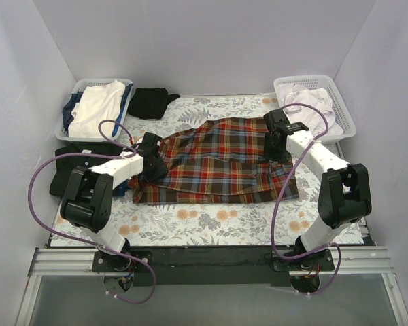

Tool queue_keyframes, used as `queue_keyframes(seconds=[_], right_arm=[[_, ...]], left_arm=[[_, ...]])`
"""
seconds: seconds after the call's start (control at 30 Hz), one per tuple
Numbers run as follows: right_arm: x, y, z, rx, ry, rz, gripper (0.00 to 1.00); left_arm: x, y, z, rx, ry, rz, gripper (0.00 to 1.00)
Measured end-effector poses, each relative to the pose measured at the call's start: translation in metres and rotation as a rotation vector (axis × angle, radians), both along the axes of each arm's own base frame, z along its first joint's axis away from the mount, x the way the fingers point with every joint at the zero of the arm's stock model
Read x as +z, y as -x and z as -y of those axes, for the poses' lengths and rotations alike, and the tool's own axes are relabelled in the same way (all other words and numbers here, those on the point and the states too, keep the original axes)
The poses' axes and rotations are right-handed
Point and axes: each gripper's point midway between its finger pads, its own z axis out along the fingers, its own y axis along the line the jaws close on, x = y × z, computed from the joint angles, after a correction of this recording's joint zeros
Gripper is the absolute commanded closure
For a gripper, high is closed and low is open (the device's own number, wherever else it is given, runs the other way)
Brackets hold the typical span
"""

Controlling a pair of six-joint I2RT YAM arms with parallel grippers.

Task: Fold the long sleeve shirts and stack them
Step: Fold the shirt

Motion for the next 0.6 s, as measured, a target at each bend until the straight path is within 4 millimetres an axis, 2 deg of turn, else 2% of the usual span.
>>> queue_keyframes(seconds=[0.03,0.2,0.33,0.47,0.6], right_arm=[[0.003,0.0,0.0,0.0,-0.002,0.007,0.49],[0.02,-0.002,-0.008,0.031,-0.048,0.046,0.5],[0.024,-0.003,-0.03,0.118,-0.109,0.049,0.5],[0.01,0.008,-0.058,0.216,-0.18,-0.005,0.51],[-0.021,0.034,-0.074,0.285,-0.248,-0.103,0.51]], left_arm=[[0.001,0.002,-0.001,-0.006,-0.004,-0.004,0.51],[0.019,0.008,-0.003,-0.043,-0.008,0.015,0.45],[0.045,0.005,0.001,-0.081,0.017,0.087,0.43],[0.059,0.001,0.006,-0.111,0.041,0.128,0.43],[0.059,0.002,0.008,-0.123,0.047,0.124,0.39]])
